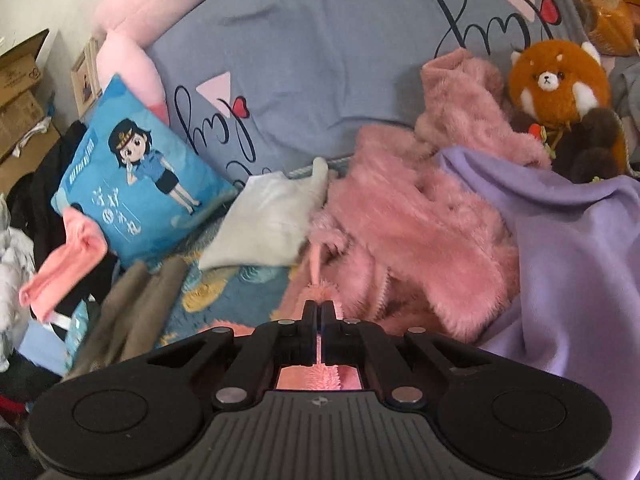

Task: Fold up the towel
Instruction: 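Lift the blanket corner with the right tool and fold it over lengthwise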

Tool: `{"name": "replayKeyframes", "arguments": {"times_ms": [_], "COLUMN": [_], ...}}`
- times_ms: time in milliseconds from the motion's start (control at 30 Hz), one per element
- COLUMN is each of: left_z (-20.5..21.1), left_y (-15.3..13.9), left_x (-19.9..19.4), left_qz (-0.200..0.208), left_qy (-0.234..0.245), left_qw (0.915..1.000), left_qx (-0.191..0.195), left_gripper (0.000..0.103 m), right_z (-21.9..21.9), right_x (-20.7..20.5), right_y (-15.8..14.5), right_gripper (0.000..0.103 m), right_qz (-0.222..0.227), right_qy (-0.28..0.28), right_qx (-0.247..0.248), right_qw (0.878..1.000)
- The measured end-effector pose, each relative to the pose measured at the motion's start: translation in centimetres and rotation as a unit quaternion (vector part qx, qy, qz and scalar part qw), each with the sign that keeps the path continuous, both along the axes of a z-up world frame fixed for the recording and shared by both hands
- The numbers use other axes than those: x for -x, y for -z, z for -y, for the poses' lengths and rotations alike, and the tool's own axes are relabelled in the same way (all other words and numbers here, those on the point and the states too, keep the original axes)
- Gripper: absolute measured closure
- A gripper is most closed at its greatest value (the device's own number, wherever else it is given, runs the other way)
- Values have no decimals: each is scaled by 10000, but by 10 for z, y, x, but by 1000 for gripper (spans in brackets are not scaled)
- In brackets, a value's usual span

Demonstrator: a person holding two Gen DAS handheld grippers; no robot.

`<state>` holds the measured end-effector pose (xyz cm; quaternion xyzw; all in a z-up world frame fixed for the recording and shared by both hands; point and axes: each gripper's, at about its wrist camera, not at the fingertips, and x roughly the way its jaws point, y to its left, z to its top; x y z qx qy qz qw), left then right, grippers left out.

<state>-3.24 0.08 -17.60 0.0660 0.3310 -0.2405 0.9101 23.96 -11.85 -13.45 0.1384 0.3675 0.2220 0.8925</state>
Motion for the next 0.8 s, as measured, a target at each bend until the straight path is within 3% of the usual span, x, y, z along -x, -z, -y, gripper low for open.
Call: {"name": "replayKeyframes", "arguments": {"times_ms": [300, 433, 567, 800], "left_z": [-97, -120, -141, -175], "left_y": [-17, -19, -12, 4], "left_x": [17, 25, 24, 18], "left_qz": [-251, -228, -450, -949], "left_qy": [-1221, -1558, -1945, -2583], "left_qw": [9916, 9873, 9798, 9614], "left_qx": [341, 215, 128, 61], "left_gripper": [100, 100, 100, 100], "right_z": [-74, -119, -162, -213], "right_x": [-9, -15, -22, -39], "right_y": [-8, -4, 4, 37], "right_gripper": [101, 101, 101, 100], "right_qz": [-243, -356, -497, -873], "right_qy": [-310, -447, -519, -134], "right_qx": [-96, -51, 67, 459], "right_qw": [9992, 9984, 9974, 9950]}}
